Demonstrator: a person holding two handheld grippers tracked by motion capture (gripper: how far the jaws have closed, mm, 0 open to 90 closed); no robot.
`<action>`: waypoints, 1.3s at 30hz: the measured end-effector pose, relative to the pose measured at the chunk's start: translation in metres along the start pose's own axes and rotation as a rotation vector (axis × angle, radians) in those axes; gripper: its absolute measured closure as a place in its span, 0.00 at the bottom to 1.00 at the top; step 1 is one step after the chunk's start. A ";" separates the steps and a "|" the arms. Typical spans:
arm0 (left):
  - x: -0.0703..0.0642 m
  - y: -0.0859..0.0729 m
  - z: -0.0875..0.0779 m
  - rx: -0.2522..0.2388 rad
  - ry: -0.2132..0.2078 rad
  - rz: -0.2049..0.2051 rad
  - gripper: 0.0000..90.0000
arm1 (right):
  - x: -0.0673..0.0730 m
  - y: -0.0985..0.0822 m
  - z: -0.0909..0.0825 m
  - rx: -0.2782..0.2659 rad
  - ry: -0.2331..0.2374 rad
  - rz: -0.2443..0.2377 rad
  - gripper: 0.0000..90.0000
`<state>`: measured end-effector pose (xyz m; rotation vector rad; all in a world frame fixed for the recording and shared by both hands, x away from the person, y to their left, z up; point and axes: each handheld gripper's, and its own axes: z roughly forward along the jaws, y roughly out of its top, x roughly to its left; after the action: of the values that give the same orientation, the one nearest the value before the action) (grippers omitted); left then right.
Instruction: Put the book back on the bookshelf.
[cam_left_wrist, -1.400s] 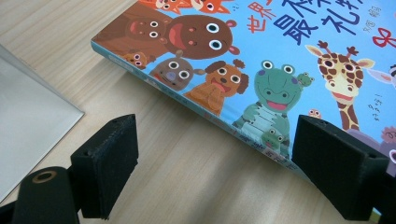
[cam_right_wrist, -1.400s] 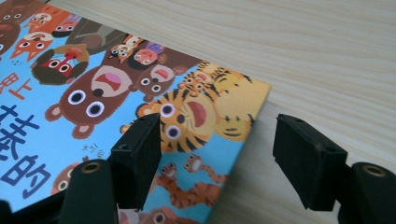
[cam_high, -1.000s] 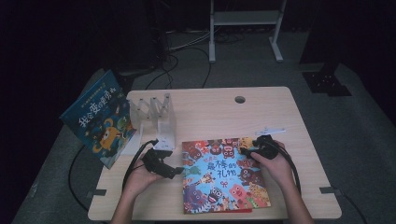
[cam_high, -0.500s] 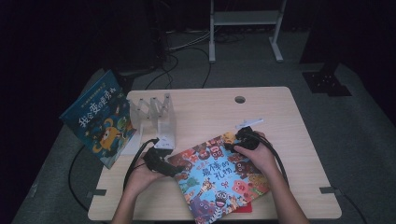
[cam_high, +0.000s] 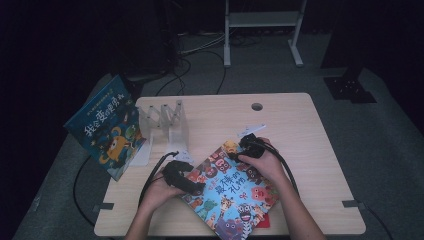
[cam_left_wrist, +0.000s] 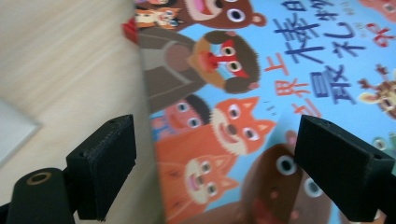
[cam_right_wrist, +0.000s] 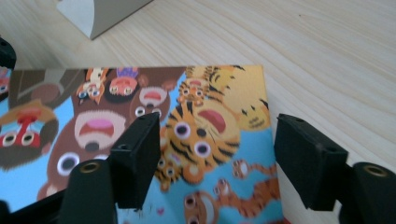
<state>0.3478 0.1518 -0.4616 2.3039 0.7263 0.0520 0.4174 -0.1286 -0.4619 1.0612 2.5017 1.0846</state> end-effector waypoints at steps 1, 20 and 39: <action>0.000 0.000 0.000 0.005 -0.003 0.004 0.13 | -0.001 -0.003 -0.005 -0.006 0.003 0.004 0.35; -0.003 0.002 0.003 0.016 -0.006 -0.016 0.12 | -0.017 -0.082 -0.102 -0.092 -0.050 0.050 0.34; -0.001 0.002 0.003 0.022 -0.016 -0.033 0.11 | 0.001 -0.156 -0.133 -0.054 -0.032 0.072 0.31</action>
<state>0.3483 0.1484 -0.4625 2.3095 0.7604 0.0105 0.2739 -0.2737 -0.4782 1.1519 2.4124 1.1392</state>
